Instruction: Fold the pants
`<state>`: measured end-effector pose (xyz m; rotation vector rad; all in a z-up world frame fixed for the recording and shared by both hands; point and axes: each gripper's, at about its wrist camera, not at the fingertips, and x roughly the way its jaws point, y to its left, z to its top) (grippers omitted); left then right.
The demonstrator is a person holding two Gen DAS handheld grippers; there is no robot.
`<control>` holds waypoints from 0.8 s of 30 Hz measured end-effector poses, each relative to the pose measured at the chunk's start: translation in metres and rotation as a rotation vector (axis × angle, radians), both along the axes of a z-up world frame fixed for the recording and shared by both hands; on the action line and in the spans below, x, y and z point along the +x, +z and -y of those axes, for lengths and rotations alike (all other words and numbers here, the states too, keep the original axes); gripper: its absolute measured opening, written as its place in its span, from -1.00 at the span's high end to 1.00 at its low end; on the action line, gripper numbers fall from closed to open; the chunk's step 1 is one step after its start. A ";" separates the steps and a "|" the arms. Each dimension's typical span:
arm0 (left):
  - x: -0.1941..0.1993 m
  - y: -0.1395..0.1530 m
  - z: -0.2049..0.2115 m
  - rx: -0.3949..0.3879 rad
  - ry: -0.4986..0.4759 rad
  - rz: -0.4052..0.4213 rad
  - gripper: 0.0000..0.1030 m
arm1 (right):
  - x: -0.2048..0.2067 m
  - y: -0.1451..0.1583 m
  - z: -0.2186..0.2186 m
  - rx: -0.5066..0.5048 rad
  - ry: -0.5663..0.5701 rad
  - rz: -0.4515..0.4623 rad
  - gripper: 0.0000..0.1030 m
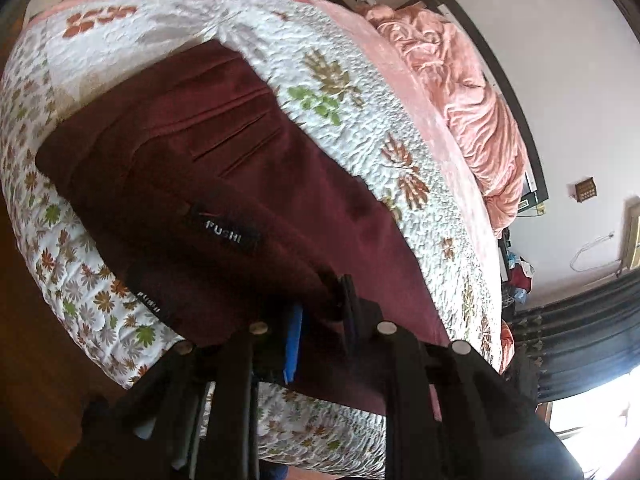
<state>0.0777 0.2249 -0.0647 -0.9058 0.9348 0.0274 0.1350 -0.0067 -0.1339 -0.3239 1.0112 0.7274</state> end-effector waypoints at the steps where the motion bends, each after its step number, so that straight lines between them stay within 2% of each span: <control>1: 0.001 -0.007 -0.004 -0.015 0.009 -0.018 0.56 | 0.002 -0.001 0.001 0.001 -0.007 -0.011 0.68; 2: 0.001 -0.012 -0.007 -0.030 0.022 -0.033 0.47 | 0.002 -0.001 0.002 0.012 -0.007 -0.013 0.80; 4: -0.001 -0.018 -0.018 -0.036 0.075 -0.050 0.31 | -0.002 0.001 0.004 0.027 0.010 -0.010 0.81; 6: -0.003 -0.018 -0.029 -0.047 0.120 -0.032 0.29 | -0.011 0.007 0.004 0.031 0.043 0.010 0.81; 8: 0.000 -0.014 -0.032 -0.029 0.115 -0.029 0.35 | -0.023 0.015 0.004 0.036 0.085 0.022 0.81; 10: 0.001 -0.009 -0.028 0.045 0.088 -0.034 0.50 | -0.028 0.015 0.004 0.020 0.096 0.018 0.81; 12: 0.001 -0.015 -0.026 0.109 0.079 -0.095 0.60 | -0.026 0.002 0.001 0.013 0.081 -0.025 0.81; 15: -0.005 -0.037 -0.030 0.106 0.090 -0.160 0.66 | -0.023 -0.013 0.001 0.036 0.041 -0.046 0.76; 16: -0.006 -0.038 -0.029 0.110 0.090 -0.149 0.66 | -0.022 -0.012 0.002 0.053 0.033 -0.056 0.73; 18: -0.006 -0.030 -0.021 0.181 0.057 -0.137 0.65 | -0.021 -0.005 0.011 0.110 0.025 -0.088 0.48; 19: -0.005 -0.025 -0.018 0.206 0.048 -0.133 0.62 | -0.021 0.000 0.016 0.127 0.015 -0.100 0.12; 20: -0.006 -0.019 -0.016 0.226 0.042 -0.133 0.58 | -0.023 0.010 0.027 0.157 -0.008 -0.097 0.03; 22: -0.012 -0.008 -0.009 0.266 0.029 -0.136 0.46 | -0.028 0.027 0.050 0.214 -0.045 -0.086 0.02; 24: -0.025 0.002 0.003 0.299 0.008 -0.127 0.42 | -0.035 0.044 0.090 0.271 -0.127 -0.075 0.00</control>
